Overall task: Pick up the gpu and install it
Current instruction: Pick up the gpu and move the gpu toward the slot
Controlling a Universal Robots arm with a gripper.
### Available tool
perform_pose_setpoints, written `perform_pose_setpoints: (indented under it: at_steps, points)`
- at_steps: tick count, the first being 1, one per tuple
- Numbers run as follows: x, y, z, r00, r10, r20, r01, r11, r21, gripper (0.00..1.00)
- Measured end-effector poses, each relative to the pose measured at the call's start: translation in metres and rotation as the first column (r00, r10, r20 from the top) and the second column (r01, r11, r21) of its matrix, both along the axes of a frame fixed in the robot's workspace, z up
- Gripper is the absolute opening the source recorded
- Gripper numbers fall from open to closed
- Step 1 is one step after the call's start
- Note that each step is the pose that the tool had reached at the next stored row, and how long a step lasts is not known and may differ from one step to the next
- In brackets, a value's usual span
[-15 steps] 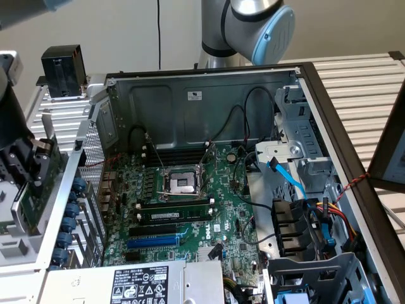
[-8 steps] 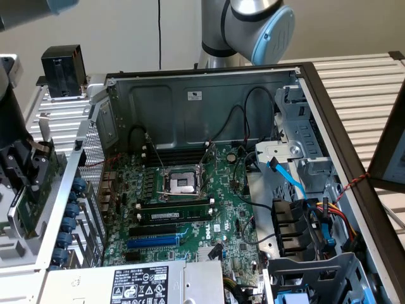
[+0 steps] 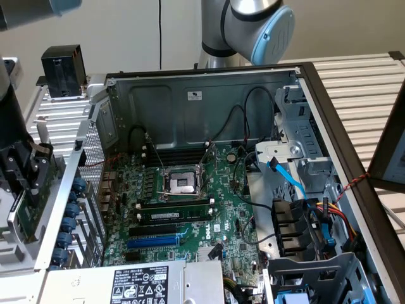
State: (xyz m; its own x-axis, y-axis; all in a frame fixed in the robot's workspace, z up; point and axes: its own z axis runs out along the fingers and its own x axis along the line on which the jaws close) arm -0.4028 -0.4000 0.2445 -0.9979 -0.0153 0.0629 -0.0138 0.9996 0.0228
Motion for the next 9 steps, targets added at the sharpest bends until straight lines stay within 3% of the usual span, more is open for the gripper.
perform_pose_setpoints:
  at_steps: [9]
  points:
    - [0.0011, 0.0, 0.0002, 0.9999, 0.01, -0.0052, -0.01, 0.9998, -0.0161, 0.28]
